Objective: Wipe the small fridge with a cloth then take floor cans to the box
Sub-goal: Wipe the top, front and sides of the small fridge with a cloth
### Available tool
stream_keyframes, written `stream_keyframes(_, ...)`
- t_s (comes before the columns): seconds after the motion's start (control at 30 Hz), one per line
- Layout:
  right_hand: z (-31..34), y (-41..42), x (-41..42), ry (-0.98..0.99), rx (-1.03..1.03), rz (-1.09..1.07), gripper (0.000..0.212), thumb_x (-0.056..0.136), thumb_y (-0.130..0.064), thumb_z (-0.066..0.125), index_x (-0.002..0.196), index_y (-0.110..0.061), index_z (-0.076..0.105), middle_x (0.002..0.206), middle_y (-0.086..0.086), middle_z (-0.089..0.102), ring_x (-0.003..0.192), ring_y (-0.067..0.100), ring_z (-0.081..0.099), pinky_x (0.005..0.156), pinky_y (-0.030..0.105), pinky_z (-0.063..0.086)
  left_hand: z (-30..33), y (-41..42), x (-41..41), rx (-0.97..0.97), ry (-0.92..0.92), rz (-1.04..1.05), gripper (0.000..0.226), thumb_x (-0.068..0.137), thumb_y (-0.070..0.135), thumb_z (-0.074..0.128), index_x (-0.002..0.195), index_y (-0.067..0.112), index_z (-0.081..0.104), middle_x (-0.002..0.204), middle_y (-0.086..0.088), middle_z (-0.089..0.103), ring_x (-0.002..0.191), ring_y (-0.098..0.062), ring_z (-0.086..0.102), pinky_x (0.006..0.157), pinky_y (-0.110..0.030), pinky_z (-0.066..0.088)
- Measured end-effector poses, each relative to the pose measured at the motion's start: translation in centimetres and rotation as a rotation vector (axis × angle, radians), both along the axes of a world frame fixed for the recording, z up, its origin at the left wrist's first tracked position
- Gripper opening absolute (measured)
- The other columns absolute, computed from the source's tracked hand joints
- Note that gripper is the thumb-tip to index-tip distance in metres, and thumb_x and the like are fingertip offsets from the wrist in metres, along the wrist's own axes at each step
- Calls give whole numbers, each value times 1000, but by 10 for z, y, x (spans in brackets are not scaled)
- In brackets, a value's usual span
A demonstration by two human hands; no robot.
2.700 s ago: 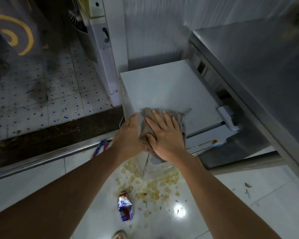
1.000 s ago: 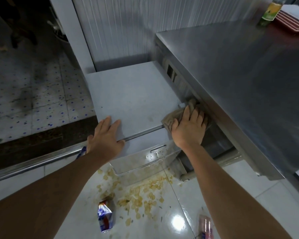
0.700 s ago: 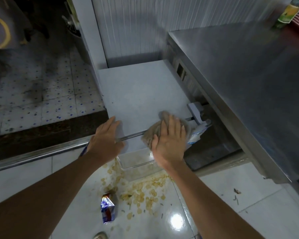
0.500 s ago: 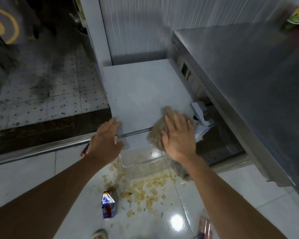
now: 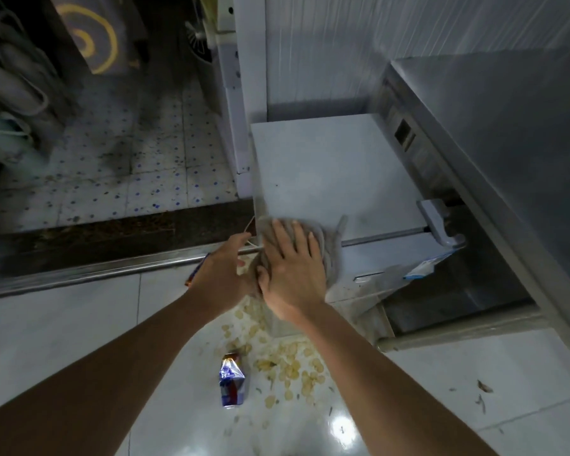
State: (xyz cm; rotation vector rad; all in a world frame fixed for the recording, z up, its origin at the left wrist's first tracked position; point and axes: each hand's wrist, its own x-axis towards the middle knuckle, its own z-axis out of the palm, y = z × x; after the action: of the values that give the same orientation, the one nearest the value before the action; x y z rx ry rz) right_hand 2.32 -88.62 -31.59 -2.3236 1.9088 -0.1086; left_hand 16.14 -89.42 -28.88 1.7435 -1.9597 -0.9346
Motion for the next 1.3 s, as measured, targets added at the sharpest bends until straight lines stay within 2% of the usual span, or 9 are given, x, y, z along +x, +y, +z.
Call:
stream_keyframes(0.17, 9, -52, -7, 41, 77, -152, 63, 94, -45, 29, 151, -28, 9, 160, 4, -2, 146, 29, -4, 117, 47, -6, -7, 7, 31, -23, -68, -20, 67, 81, 6, 64, 139, 24, 36, 130, -3, 55, 112, -17, 55, 89, -23, 40)
stream_keyframes(0.3, 5, -19, 6, 74, 31, -128, 78, 84, -45, 46, 151, -26, 10, 160, 5, -3, 146, 31, -5, 115, 46, -9, -16, 13, 42, 12, 3, -22, 65, 81, 8, 61, 138, 30, 36, 117, -3, 60, 110, -19, 56, 85, -27, 45)
stream_keyframes(0.43, -2, 22, 8, 57, -117, -64, 65, 80, -26, 57, 143, -16, 40, 156, 7, 24, 144, 33, 17, 116, 49, 10, -22, 15, 37, 41, 19, -30, 64, 83, 11, 61, 138, 30, 34, 128, 2, 55, 115, -14, 53, 83, -25, 45)
stream_keyframes(0.53, -4, 30, 0, 40, -165, -24, 56, 86, -23, 51, 141, -17, 44, 152, 7, 33, 141, 33, 26, 115, 51, 21, -25, 15, 31, 52, 28, -45, 64, 83, 13, 61, 138, 31, 34, 132, 3, 51, 116, -13, 51, 83, -23, 42)
stream_keyframes(0.6, -5, 31, -15, 37, -179, -4, 54, 89, -33, 51, 141, -19, 44, 151, 7, 35, 140, 31, 30, 114, 51, 25, -25, 14, 28, 49, 11, -57, 64, 82, 16, 61, 138, 32, 33, 134, 2, 50, 118, -15, 51, 87, -27, 44)
stream_keyframes(0.8, -8, 26, -71, 133, -137, -5, 65, 90, -57, 32, 144, -20, 36, 153, 8, 30, 140, 31, 28, 115, 50, 20, -28, 13, 23, 28, -30, -67, 65, 83, 20, 62, 138, 35, 30, 134, 3, 50, 121, -15, 48, 85, -23, 36)
stream_keyframes(0.93, -6, 31, -81, 108, -138, -94, 68, 89, -57, 29, 145, -20, 35, 154, 8, 28, 141, 31, 27, 115, 50, 17, -28, 14, 12, 55, -6, -79, 66, 83, 18, 62, 139, 32, 30, 140, 2, 45, 126, -16, 44, 99, -32, 42)
stream_keyframes(1.07, -5, 30, -48, 52, -169, 8, 64, 85, -49, 41, 143, -22, 38, 154, 5, 29, 141, 31, 26, 115, 52, 18, -25, 14, -7, 55, 30, -40, 69, 83, 18, 64, 142, 27, 28, 143, -1, 42, 130, -20, 42, 103, -44, 41)
stream_keyframes(1.3, -10, 12, -73, 64, -232, 283, 66, 83, -39, 62, 143, -25, 38, 154, 1, 30, 140, 27, 28, 114, 46, 13, -15, 33, -33, -41, 6, 103, 76, 80, 14, 69, 143, 19, 26, 138, -7, 48, 125, -25, 48, 99, -40, 43)
